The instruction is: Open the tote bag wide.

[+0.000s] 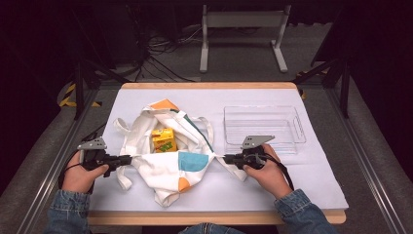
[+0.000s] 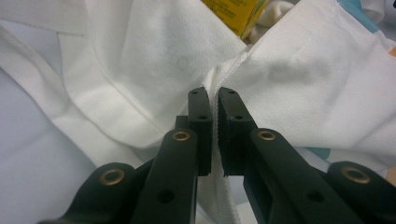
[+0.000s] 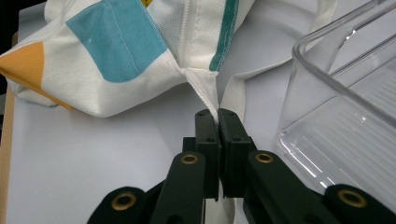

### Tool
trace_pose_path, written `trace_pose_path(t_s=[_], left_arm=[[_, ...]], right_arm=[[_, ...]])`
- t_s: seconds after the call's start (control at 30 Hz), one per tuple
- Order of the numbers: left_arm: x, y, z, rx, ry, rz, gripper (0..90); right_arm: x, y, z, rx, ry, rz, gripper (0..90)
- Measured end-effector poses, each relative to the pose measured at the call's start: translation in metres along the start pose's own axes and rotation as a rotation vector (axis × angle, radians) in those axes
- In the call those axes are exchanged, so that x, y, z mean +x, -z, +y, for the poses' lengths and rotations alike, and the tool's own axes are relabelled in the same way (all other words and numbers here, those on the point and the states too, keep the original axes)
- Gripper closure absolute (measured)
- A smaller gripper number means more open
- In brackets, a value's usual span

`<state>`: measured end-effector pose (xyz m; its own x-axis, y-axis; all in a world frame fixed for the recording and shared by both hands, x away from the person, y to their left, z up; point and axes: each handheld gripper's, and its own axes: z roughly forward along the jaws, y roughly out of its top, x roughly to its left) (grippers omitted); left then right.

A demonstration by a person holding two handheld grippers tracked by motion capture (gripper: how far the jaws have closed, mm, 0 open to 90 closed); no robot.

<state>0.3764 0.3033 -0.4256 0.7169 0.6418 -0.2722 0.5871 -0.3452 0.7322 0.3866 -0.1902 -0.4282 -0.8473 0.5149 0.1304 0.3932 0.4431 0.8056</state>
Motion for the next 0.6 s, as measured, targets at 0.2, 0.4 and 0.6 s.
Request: trace_pose_path(t_s=[0.2, 0.4, 0.6], left_arm=[[0.002, -0.005, -0.003, 0.031, 0.016, 0.001, 85.1], [0.006, -0.012, -0.007, 0.065, 0.042, -0.004, 85.2], [0.007, -0.013, -0.009, 0.068, 0.045, -0.012, 85.2]], right_arm=[[0.000, -0.004, -0.002, 0.029, -0.008, 0.000, 87.5], [-0.001, -0.008, -0.005, 0.058, -0.026, 0.004, 87.5], [-0.001, -0.010, -0.007, 0.066, -0.030, 0.004, 87.5]])
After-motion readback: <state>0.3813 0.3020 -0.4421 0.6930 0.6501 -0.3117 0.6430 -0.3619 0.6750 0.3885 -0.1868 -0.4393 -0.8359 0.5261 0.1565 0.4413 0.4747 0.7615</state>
